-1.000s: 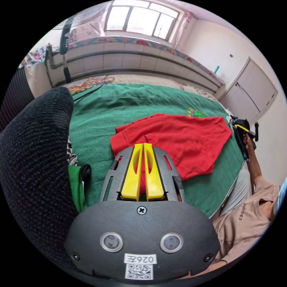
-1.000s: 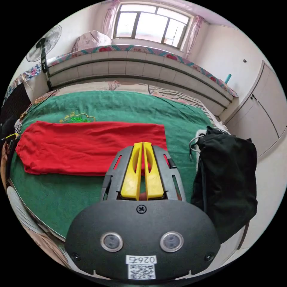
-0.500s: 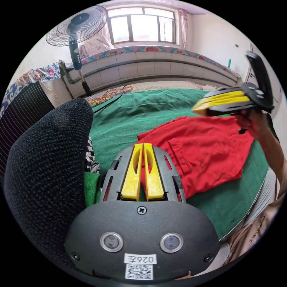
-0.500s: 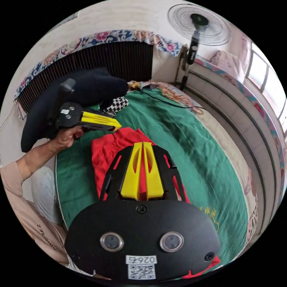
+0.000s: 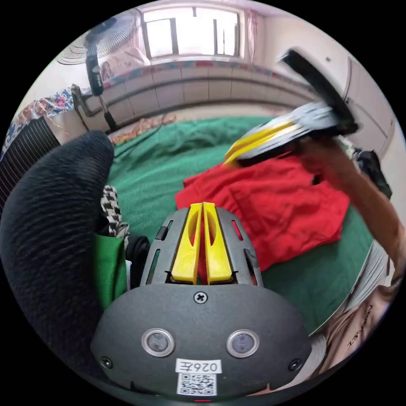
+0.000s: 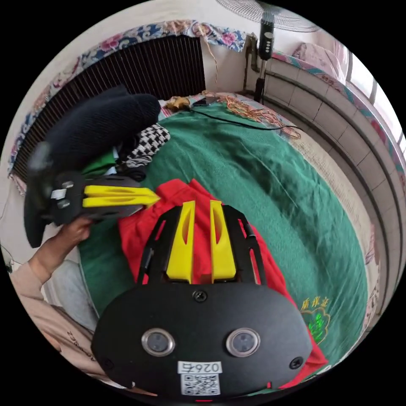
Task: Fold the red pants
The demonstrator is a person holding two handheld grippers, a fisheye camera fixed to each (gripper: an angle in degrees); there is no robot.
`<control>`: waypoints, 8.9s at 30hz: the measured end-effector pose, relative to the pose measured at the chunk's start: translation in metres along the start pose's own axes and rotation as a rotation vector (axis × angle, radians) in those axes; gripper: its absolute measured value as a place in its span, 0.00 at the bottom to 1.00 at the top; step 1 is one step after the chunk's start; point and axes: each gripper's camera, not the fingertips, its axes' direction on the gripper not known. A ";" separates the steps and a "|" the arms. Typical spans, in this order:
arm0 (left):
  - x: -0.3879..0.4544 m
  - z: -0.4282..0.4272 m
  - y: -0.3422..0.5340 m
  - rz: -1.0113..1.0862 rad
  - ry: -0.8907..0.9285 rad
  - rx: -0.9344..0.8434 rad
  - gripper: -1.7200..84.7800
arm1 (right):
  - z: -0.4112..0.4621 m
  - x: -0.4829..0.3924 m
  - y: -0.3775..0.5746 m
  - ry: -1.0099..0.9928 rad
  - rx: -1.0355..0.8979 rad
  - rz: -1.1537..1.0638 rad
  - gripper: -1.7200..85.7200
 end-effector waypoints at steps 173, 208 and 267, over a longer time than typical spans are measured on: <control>0.458 0.079 -0.389 0.332 0.777 -0.294 0.10 | -0.093 0.172 0.606 -0.152 0.086 0.766 0.01; 0.708 -0.038 -0.501 0.503 0.753 -0.196 0.20 | -0.236 0.185 0.839 0.151 0.077 1.020 0.16; 0.070 0.109 -0.184 -0.112 0.895 -0.048 0.02 | -0.129 0.053 0.308 -0.335 0.084 0.195 0.07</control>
